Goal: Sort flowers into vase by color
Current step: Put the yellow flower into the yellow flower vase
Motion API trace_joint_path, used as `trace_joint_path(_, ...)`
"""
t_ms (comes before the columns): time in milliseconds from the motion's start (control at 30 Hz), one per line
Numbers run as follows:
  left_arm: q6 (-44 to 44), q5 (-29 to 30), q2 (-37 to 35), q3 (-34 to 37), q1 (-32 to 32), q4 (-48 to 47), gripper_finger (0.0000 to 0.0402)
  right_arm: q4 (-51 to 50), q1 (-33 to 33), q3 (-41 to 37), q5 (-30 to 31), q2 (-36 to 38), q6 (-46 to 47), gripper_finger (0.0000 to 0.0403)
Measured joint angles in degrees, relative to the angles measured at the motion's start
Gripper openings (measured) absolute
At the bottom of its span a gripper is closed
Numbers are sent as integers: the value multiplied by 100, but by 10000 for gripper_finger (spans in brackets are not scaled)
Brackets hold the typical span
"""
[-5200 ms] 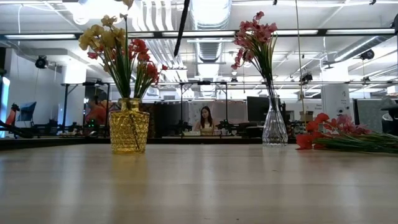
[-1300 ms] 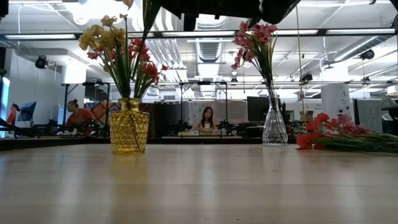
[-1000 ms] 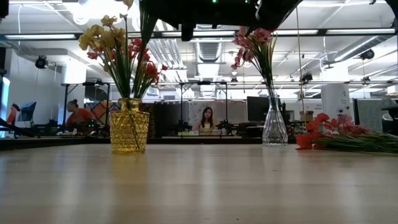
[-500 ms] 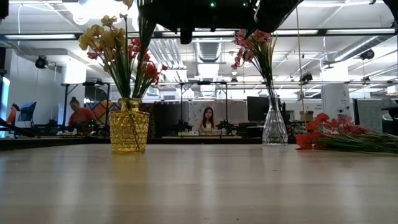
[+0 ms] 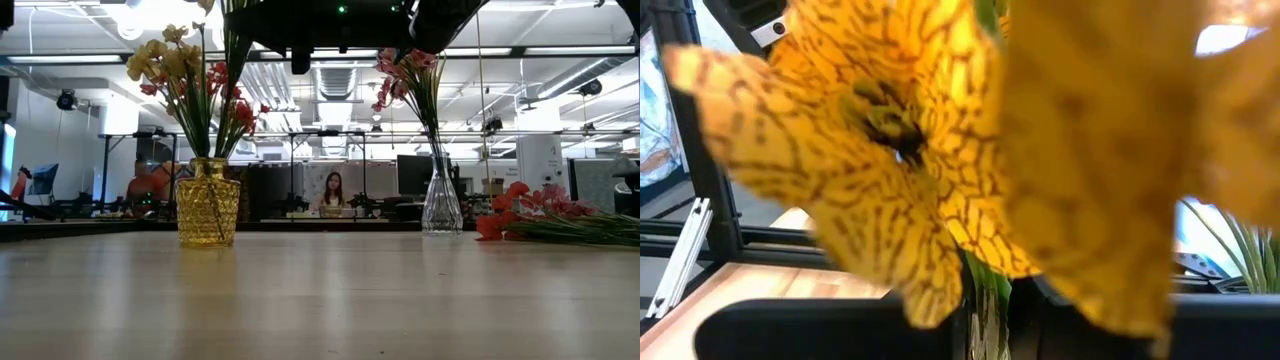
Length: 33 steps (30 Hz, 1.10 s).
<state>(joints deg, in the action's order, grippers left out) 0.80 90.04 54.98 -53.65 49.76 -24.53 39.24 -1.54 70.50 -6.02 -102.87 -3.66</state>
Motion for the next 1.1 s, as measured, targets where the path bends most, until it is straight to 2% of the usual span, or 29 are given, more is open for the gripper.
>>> trace_joint_path(400,0,-2,0,2,0,0,168,1,0,-2,4,0,51,28)
trace_joint_path(800,0,-2,0,4,0,0,168,45,0,68,223,-382,263,86)
trace_joint_path(1100,0,-4,9,9,1,-4,168,-213,0,268,267,-385,222,141)
